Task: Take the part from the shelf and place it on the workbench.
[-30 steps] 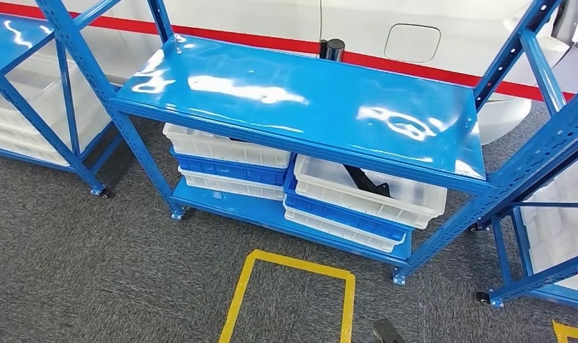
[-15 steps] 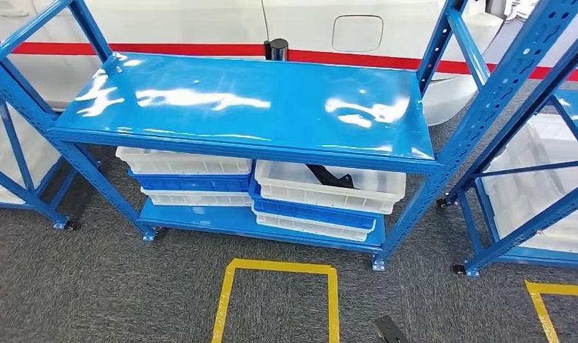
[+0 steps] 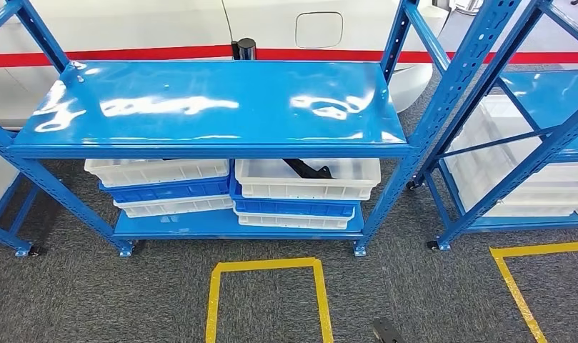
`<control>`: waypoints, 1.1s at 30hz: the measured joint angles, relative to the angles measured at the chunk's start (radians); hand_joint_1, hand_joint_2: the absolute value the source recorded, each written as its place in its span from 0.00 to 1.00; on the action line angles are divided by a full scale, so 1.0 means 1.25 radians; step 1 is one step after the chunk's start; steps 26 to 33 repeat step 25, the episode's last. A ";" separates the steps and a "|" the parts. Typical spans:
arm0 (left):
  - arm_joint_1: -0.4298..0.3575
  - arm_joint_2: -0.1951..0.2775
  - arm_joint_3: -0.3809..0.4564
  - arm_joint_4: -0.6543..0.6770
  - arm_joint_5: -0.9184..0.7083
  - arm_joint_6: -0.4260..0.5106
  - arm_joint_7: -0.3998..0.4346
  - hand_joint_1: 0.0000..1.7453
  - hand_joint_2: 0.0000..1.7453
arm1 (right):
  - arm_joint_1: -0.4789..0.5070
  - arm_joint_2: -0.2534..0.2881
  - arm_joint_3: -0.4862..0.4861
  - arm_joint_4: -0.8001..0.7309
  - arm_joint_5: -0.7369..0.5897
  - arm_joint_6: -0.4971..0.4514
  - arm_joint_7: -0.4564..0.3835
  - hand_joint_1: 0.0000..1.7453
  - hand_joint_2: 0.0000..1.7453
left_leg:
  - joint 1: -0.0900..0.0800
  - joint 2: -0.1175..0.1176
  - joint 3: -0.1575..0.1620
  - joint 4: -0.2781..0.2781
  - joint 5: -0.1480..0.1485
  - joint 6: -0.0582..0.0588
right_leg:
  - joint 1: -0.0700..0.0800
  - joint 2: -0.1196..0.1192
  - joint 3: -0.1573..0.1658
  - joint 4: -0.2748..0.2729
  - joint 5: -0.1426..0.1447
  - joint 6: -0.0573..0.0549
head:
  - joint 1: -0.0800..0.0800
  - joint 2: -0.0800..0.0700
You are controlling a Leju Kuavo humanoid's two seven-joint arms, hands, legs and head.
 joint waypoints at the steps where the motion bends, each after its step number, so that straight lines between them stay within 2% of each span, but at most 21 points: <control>1: 0.000 -0.001 0.000 0.000 0.000 0.000 0.003 0.00 0.00 | -0.001 0.000 0.000 0.000 0.000 0.000 0.000 0.00 0.00 | -0.002 0.001 0.001 0.001 -0.001 -0.002 | 0.000 -0.004 0.034 -0.059 0.018 0.003 | 0.000 0.000; 2: -0.001 -0.001 0.000 -0.001 0.001 -0.001 0.006 0.00 0.00 | -0.001 -0.001 0.000 0.000 0.001 -0.001 0.000 0.00 0.00 | -0.004 0.002 0.002 0.003 -0.003 -0.006 | 0.000 -0.007 0.060 -0.106 0.033 0.001 | 0.000 0.000; 3: -0.002 -0.001 0.000 -0.001 0.002 -0.001 0.010 0.00 0.00 | -0.002 0.000 0.000 0.000 0.002 -0.001 0.000 0.00 0.00 | -0.006 0.002 0.002 0.005 -0.006 -0.006 | 0.000 -0.009 0.075 -0.133 0.042 -0.003 | -0.001 0.000; 5: -0.002 -0.001 0.000 -0.001 0.003 -0.001 0.017 0.00 0.50 | -0.002 0.002 0.000 0.000 0.005 -0.004 0.001 0.00 0.00 | -0.009 0.002 0.002 0.007 -0.007 0.005 | -0.001 -0.008 0.081 -0.142 0.047 -0.011 | -0.001 0.000; 6: -0.002 -0.001 0.000 -0.001 0.004 -0.001 0.019 0.00 0.75 | -0.002 0.003 0.000 0.000 0.006 -0.004 0.001 0.00 0.00 | -0.009 0.002 0.002 0.006 -0.006 0.011 | 0.000 -0.008 0.083 -0.142 0.048 -0.012 | -0.002 0.000; 7: -0.002 -0.001 0.000 -0.001 0.004 -0.001 0.020 0.00 1.00 | -0.002 0.003 0.000 0.000 0.007 -0.005 0.001 0.00 0.25 | -0.009 0.001 0.003 0.005 -0.004 0.014 | 0.001 -0.008 0.083 -0.142 0.048 -0.012 | -0.002 0.000; 10: -0.002 -0.002 0.000 -0.001 0.005 -0.003 0.022 0.00 1.00 | -0.002 0.005 0.000 0.000 0.008 -0.006 0.000 0.00 1.00 | -0.006 0.001 0.005 0.001 -0.001 0.010 | 0.005 -0.008 0.083 -0.141 0.048 -0.013 | -0.002 0.000; 13: 0.001 -0.004 0.007 -0.003 0.000 -0.006 0.022 0.00 1.00 | -0.001 0.005 0.000 0.000 0.007 -0.006 -0.003 0.00 1.00 | -0.005 0.001 0.006 -0.002 0.001 0.002 | 0.008 -0.008 0.082 -0.141 0.048 -0.016 | -0.002 0.000; 15: 0.006 -0.006 0.030 -0.008 -0.022 -0.011 0.027 0.00 0.50 | 0.001 0.005 0.000 -0.001 0.003 -0.006 -0.006 0.00 1.00 | -0.004 0.001 0.006 -0.002 0.001 -0.007 | 0.009 -0.008 0.082 -0.140 0.047 -0.019 | -0.002 0.000; 17: 0.013 -0.009 0.064 -0.015 -0.058 -0.017 0.035 0.00 0.00 | 0.005 0.006 0.000 -0.002 -0.003 -0.005 -0.007 0.00 0.50 | -0.003 0.001 0.006 -0.003 0.001 -0.016 | 0.010 -0.008 0.081 -0.140 0.046 -0.021 | -0.001 0.000; 19: 0.020 -0.012 0.100 -0.021 -0.100 -0.023 0.044 0.00 0.00 | 0.009 0.007 0.000 -0.005 -0.009 -0.005 -0.009 0.00 0.00 | -0.003 0.001 0.005 -0.003 0.000 -0.018 | 0.010 -0.008 0.081 -0.140 0.046 -0.021 | -0.001 0.000; 25: 0.040 -0.017 0.209 -0.041 -0.216 -0.043 0.070 0.00 0.00 | 0.021 0.012 0.000 -0.020 -0.026 -0.001 -0.016 0.00 0.00 | -0.007 0.001 0.005 -0.003 0.000 -0.019 | 0.006 -0.008 0.081 -0.140 0.047 -0.021 | -0.001 0.000; 33: 0.040 -0.017 0.209 -0.041 -0.216 -0.043 0.070 0.00 0.00 | 0.021 0.012 0.000 -0.020 -0.026 -0.001 -0.016 0.00 0.00 | -0.007 0.001 0.005 -0.003 0.000 -0.019 | 0.006 -0.008 0.081 -0.140 0.047 -0.021 | -0.001 0.000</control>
